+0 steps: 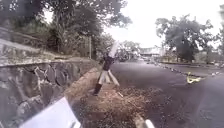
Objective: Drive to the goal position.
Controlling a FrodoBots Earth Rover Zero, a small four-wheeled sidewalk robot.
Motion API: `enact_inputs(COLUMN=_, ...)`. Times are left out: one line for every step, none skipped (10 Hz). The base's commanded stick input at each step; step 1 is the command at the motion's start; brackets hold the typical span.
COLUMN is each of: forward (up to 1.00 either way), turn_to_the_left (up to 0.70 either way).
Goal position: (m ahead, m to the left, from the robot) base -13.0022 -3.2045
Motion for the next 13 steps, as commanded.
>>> enact_inputs(forward=0.0, turn_to_the_left=0.0)
enact_inputs(forward=0.0, turn_to_the_left=0.0)
enact_inputs(forward=0.0, turn_to_the_left=0.0)
enact_inputs(forward=0.0, turn_to_the_left=0.0)
enact_inputs(forward=0.0, turn_to_the_left=-0.3)
enact_inputs(forward=0.0, turn_to_the_left=-0.7)
enact_inputs(forward=0.0, turn_to_the_left=-0.7)
enact_inputs(forward=0.0, turn_to_the_left=-0.7)
enact_inputs(forward=0.0, turn_to_the_left=-0.7)
enact_inputs(forward=0.0, turn_to_the_left=-0.7)
enact_inputs(forward=0.0, turn_to_the_left=-0.7)
enact_inputs(forward=0.0, turn_to_the_left=-0.7)
enact_inputs(forward=0.0, turn_to_the_left=-0.7)
